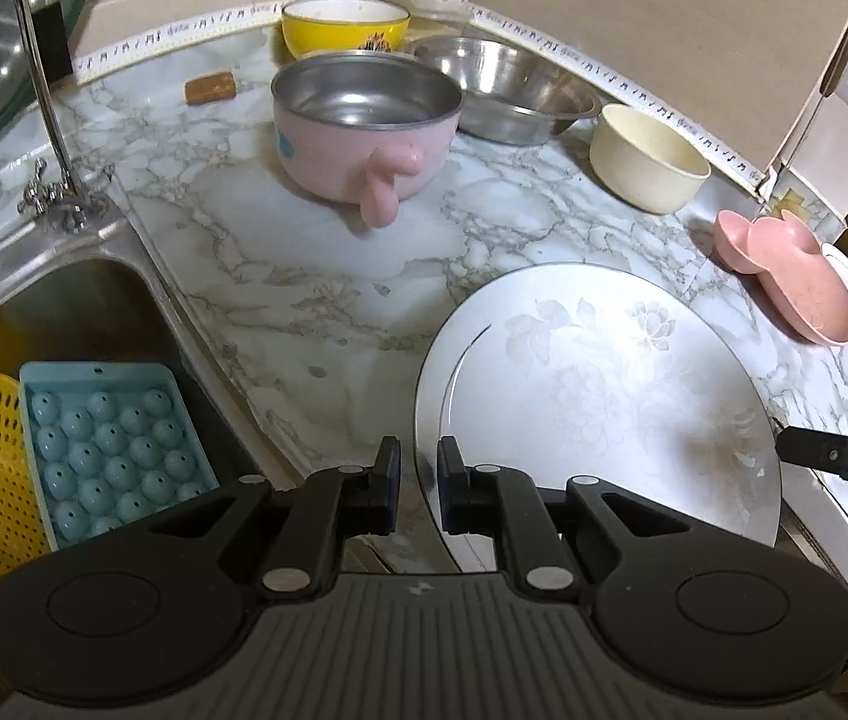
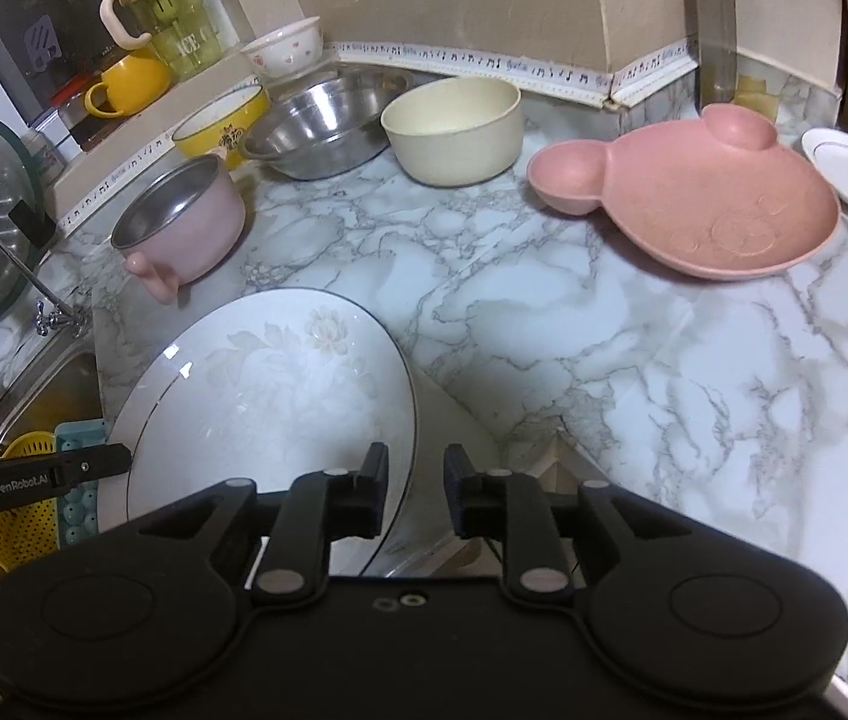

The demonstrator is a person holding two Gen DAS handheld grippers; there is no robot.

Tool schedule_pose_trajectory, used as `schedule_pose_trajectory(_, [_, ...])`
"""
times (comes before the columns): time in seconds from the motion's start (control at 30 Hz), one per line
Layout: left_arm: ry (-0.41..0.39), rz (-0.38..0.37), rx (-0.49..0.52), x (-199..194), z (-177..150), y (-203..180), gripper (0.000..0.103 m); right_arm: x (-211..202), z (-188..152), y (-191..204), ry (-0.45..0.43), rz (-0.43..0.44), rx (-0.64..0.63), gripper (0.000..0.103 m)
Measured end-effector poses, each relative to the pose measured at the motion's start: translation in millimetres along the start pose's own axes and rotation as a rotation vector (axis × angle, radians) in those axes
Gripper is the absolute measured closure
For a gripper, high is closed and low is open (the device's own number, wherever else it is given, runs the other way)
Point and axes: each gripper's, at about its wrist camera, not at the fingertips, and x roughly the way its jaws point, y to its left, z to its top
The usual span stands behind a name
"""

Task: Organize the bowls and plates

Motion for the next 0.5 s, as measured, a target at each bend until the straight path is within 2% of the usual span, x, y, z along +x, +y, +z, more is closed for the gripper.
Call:
schedule_pose_trajectory(0.27, [-0.074, -0.004, 0.054, -21.0, 3.9, -4.9, 0.091, -18.1, -0.1, 6.8, -0.056, -0.01, -0.028, 0.067])
schedule_pose_trajectory(0.43, [-0.118, -0.047, 0.087, -33.5, 7.1, -11.9, 0.091, -29.2, 1.1, 13.2, -0.095, -0.02, -0.05, 0.06])
schedule_pose_trajectory(0.5, [-0.137, -0.062, 0.097, -37.2, 8.3, -15.0, 0.088, -34.0, 1.9, 16.3, -0.114, -0.023, -0.064, 0.053])
